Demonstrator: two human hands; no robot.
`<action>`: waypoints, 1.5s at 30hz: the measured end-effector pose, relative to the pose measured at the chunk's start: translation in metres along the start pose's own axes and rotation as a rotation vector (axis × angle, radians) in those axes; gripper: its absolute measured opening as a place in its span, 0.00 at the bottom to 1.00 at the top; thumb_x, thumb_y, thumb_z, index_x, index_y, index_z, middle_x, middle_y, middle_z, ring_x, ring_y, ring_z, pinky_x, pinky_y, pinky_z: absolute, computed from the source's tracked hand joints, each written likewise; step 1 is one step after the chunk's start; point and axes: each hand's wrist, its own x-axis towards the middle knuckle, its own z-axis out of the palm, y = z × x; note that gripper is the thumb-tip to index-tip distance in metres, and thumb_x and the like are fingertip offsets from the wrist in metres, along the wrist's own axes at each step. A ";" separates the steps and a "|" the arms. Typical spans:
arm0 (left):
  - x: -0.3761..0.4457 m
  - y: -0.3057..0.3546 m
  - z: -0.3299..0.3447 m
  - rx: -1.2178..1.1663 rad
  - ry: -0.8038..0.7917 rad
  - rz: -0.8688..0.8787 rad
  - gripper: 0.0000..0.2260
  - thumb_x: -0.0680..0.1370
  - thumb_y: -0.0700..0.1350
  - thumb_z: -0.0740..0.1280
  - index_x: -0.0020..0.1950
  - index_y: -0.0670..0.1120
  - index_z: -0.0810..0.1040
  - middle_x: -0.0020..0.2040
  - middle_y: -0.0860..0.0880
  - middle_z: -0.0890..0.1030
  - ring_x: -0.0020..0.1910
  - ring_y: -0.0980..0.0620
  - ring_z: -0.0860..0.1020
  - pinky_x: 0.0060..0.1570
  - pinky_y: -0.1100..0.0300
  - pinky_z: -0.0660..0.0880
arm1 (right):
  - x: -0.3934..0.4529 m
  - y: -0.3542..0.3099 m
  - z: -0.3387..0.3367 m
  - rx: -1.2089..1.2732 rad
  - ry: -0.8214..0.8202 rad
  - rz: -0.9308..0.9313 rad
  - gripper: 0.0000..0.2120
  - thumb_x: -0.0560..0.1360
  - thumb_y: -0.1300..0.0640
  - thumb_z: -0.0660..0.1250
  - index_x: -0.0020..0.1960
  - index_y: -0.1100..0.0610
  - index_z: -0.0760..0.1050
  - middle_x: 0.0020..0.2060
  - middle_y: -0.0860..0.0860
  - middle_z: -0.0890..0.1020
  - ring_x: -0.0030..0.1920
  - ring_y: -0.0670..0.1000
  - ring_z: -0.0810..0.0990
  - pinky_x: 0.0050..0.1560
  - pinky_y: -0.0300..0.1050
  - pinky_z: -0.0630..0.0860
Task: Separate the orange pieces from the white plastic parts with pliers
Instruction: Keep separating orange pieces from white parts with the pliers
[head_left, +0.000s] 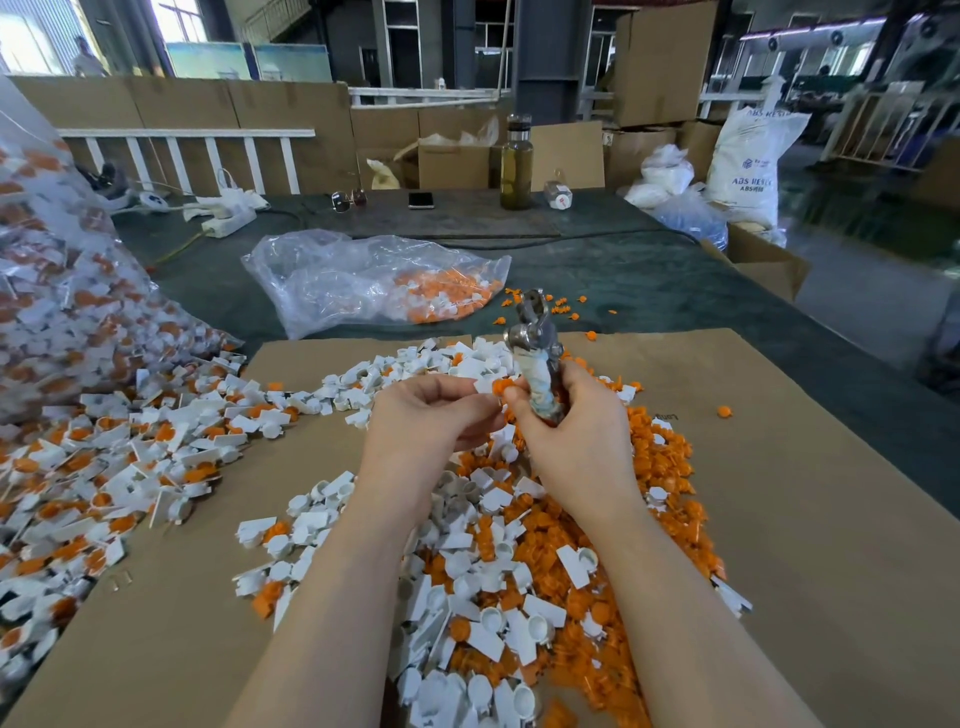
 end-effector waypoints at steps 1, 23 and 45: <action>0.000 0.000 0.000 -0.004 -0.009 0.003 0.05 0.72 0.34 0.75 0.41 0.41 0.81 0.35 0.43 0.85 0.36 0.49 0.86 0.35 0.63 0.81 | 0.000 0.000 0.000 -0.003 0.011 -0.004 0.07 0.75 0.49 0.70 0.49 0.49 0.75 0.38 0.39 0.79 0.41 0.39 0.78 0.39 0.36 0.75; -0.007 0.002 0.012 0.343 0.104 0.239 0.06 0.72 0.41 0.77 0.36 0.50 0.85 0.34 0.54 0.85 0.38 0.51 0.85 0.43 0.54 0.83 | -0.001 -0.004 0.000 -0.023 0.066 -0.038 0.06 0.75 0.52 0.70 0.46 0.51 0.74 0.35 0.40 0.77 0.37 0.41 0.76 0.35 0.37 0.70; -0.001 0.001 0.001 0.101 0.146 0.240 0.05 0.76 0.39 0.73 0.42 0.45 0.80 0.37 0.49 0.85 0.39 0.51 0.85 0.42 0.63 0.80 | 0.004 -0.008 -0.021 0.066 -0.392 0.067 0.07 0.75 0.56 0.69 0.53 0.55 0.77 0.40 0.51 0.83 0.39 0.48 0.81 0.41 0.48 0.80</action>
